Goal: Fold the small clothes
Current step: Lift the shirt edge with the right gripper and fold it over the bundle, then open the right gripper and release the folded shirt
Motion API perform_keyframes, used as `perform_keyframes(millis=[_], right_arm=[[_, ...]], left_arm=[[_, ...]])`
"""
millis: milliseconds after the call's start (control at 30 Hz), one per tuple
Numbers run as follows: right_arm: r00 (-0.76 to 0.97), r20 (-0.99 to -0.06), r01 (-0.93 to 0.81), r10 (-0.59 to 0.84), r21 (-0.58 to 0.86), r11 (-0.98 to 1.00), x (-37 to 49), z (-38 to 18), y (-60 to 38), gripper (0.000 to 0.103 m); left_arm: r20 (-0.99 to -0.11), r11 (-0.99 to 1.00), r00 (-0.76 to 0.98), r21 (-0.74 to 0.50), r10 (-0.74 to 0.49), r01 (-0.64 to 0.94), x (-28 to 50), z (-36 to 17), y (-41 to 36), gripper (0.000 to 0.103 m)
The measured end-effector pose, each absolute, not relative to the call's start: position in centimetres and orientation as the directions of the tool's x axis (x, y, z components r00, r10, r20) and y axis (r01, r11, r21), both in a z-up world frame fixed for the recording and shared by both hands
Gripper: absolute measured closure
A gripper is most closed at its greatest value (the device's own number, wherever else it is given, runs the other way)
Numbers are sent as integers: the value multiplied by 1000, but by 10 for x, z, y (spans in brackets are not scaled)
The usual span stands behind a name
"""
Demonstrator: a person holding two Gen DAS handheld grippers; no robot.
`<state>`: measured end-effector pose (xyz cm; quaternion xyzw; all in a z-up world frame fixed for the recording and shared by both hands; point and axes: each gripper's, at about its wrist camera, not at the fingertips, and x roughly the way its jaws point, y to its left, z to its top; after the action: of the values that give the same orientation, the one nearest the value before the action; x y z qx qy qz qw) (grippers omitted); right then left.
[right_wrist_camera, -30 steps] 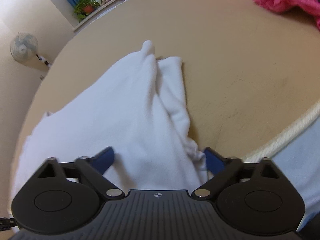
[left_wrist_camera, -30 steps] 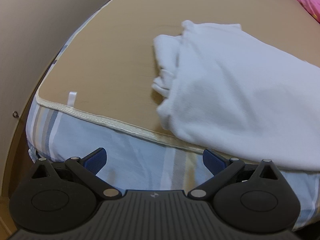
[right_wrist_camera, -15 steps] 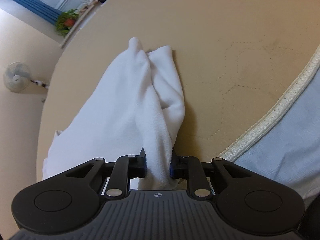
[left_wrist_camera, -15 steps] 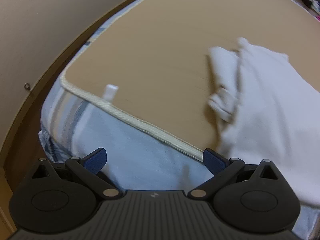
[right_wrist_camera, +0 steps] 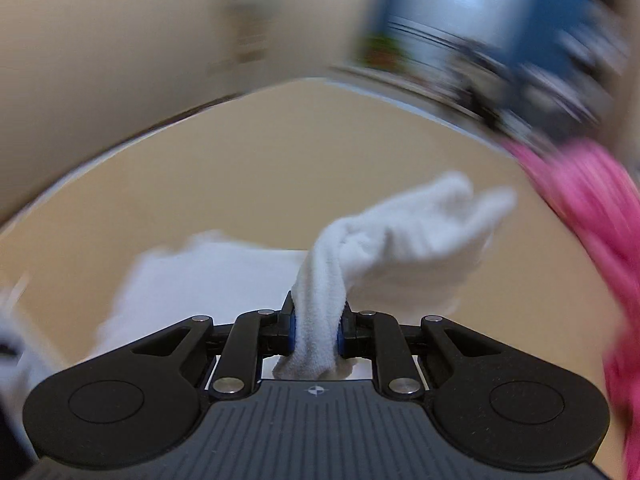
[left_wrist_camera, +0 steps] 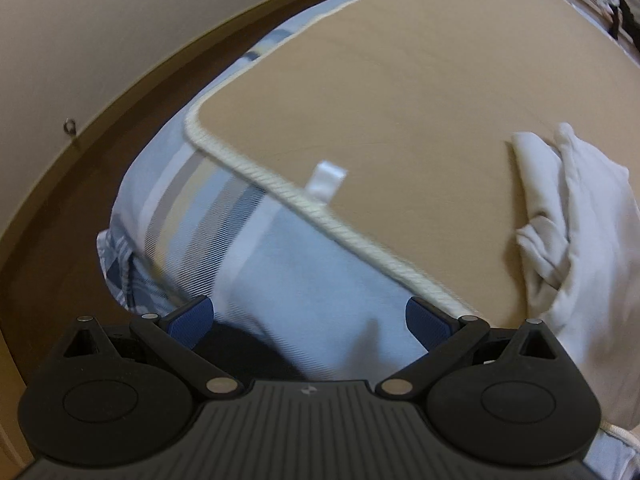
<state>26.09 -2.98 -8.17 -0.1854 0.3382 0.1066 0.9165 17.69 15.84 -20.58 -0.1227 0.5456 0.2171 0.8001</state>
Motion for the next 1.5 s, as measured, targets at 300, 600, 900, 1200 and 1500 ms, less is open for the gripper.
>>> perform_keyframes(millis=[300,600,900,1200,1500], right_arm=[[528,-804,-573,275,-98,813,207,-132,20,28],[627,-753,-324,197,-22,946,189,-102,-79,32],[620,-762,-217,189,66,974,184,-124,-102,35],[601,-774,-216,199,82,973,180,-140,-111,40],[625,-750,-231,216,87,969,191,-139,-100,50]], left_arm=[[-926,884,340,-15,164,-468,164,-214,170,1],[-798,948,595,-257,-99,-186,168,-156,113,1],[-862,988,485,-153,-149,32,205,-170,39,48],[-889,930,430,-279,-157,-237,203,-208,130,96],[-808,853,525,-452,-267,-261,169,-167,129,26]])
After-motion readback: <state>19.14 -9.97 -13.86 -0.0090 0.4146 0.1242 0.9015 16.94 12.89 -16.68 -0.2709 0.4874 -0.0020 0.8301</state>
